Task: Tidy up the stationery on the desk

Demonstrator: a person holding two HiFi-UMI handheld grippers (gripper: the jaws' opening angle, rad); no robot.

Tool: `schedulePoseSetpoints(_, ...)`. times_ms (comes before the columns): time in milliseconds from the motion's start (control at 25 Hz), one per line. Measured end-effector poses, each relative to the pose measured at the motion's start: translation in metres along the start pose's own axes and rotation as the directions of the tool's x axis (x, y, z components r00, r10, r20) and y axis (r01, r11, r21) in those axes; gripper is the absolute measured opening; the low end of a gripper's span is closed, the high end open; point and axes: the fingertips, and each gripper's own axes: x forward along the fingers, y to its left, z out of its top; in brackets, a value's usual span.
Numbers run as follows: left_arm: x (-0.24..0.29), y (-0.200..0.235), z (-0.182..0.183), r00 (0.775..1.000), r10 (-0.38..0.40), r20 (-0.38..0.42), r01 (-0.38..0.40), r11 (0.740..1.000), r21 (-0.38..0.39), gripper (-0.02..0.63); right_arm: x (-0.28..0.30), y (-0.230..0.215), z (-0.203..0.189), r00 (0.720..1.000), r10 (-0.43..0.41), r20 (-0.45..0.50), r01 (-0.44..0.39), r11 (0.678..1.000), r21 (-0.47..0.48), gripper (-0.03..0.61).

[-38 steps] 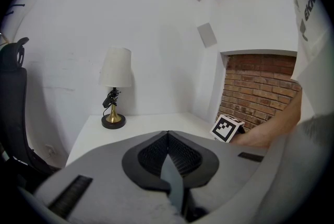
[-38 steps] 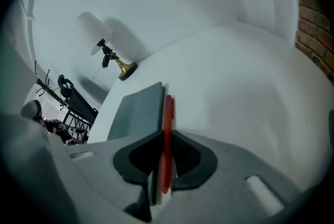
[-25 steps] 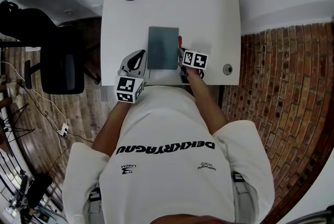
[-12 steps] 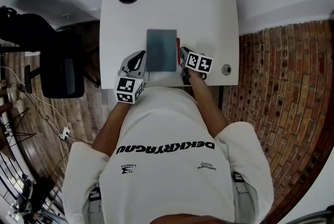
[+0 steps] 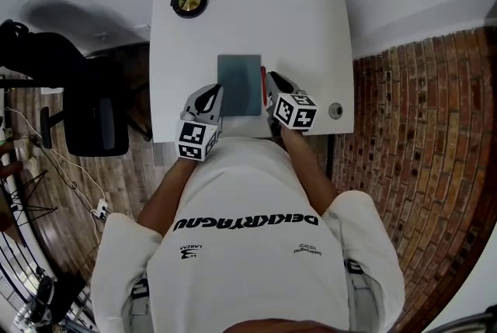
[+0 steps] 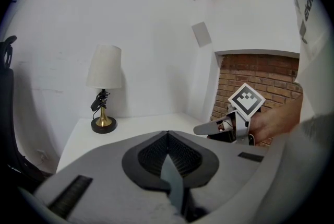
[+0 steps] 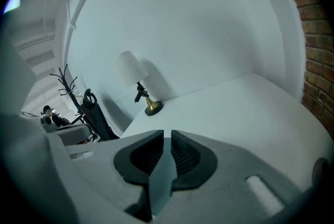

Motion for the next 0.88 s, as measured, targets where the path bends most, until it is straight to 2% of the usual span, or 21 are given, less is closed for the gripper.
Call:
schedulePoseSetpoints(160, 0.002, -0.004, 0.003, 1.0, -0.004, 0.003, 0.004, 1.0, 0.012, -0.002, -0.012, 0.02, 0.02, 0.997, 0.021, 0.075, -0.013, 0.994, -0.112, 0.026)
schedulePoseSetpoints(320, 0.001, -0.007, 0.005, 1.0, -0.004, 0.007, 0.004, 1.0, 0.024, -0.002, -0.022, 0.033, 0.028, 0.991, 0.041, 0.128, -0.019, 0.984, -0.174, 0.015)
schedulePoseSetpoints(880, 0.002, -0.02, 0.01, 1.0, -0.011, 0.028, 0.009, 0.998, 0.057, -0.002, -0.049, 0.051, 0.038, 0.972, 0.076, 0.22, -0.014, 0.963, -0.269, -0.003)
